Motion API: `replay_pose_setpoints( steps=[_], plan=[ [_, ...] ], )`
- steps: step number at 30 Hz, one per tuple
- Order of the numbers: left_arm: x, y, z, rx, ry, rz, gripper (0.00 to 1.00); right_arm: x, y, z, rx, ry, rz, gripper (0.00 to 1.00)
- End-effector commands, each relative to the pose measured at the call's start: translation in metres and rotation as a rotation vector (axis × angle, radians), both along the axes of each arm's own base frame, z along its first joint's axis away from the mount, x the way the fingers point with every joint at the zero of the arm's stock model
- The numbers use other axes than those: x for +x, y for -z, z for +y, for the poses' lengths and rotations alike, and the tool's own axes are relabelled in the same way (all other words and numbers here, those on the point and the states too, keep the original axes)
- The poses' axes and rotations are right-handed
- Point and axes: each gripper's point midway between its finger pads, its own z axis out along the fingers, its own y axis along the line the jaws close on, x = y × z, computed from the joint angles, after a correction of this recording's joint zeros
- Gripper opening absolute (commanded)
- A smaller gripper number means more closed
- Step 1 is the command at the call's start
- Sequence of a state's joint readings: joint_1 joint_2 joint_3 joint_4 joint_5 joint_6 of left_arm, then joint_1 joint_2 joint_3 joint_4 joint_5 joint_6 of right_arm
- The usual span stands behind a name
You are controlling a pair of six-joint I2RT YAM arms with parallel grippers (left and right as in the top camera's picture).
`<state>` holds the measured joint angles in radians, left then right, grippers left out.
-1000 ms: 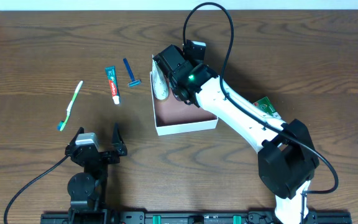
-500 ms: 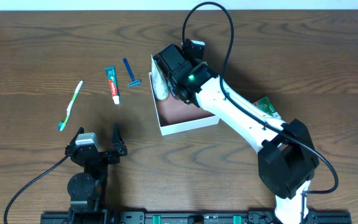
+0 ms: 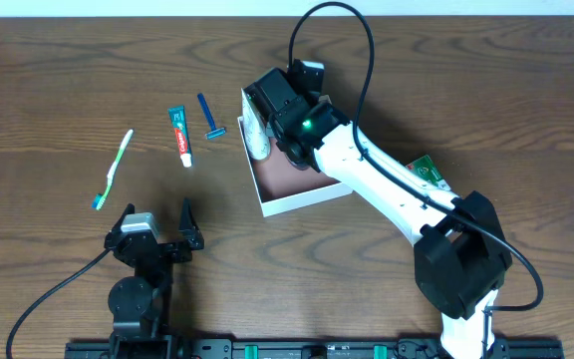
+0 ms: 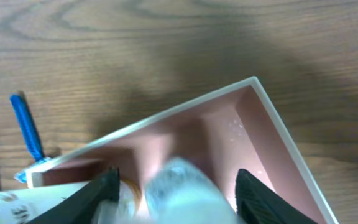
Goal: Pack container
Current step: 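Carry the soap bottle over the box and lower it in, then adjust the soap bottle upright beside the tube and release it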
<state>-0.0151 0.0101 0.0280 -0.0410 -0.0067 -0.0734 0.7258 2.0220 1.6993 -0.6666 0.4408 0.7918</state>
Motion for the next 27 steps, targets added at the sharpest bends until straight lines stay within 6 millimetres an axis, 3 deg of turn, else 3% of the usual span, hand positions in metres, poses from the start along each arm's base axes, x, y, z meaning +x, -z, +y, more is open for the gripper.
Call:
replay_pose_setpoints(
  steps=[1, 12, 16, 20, 27],
  plan=[
    [-0.001, 0.018, 0.003, 0.015, -0.013, 0.048, 0.98, 0.0, -0.009, 0.005, 0.002, -0.017, -0.02, 0.61],
    [-0.001, 0.018, 0.003, 0.015, -0.013, 0.048, 0.98, 0.004, -0.013, 0.01, 0.002, -0.053, -0.041, 0.63],
    [-0.001, 0.018, 0.003, 0.015, -0.013, 0.048, 0.98, 0.012, -0.032, 0.019, 0.007, -0.106, -0.092, 0.67],
    [-0.001, 0.018, 0.003, 0.015, -0.013, 0.048, 0.98, 0.013, -0.064, 0.028, 0.027, -0.155, -0.107, 0.68],
    [-0.001, 0.018, 0.003, 0.015, -0.013, 0.048, 0.98, 0.006, -0.1, 0.021, 0.052, -0.176, -0.059, 0.68]
  ],
)
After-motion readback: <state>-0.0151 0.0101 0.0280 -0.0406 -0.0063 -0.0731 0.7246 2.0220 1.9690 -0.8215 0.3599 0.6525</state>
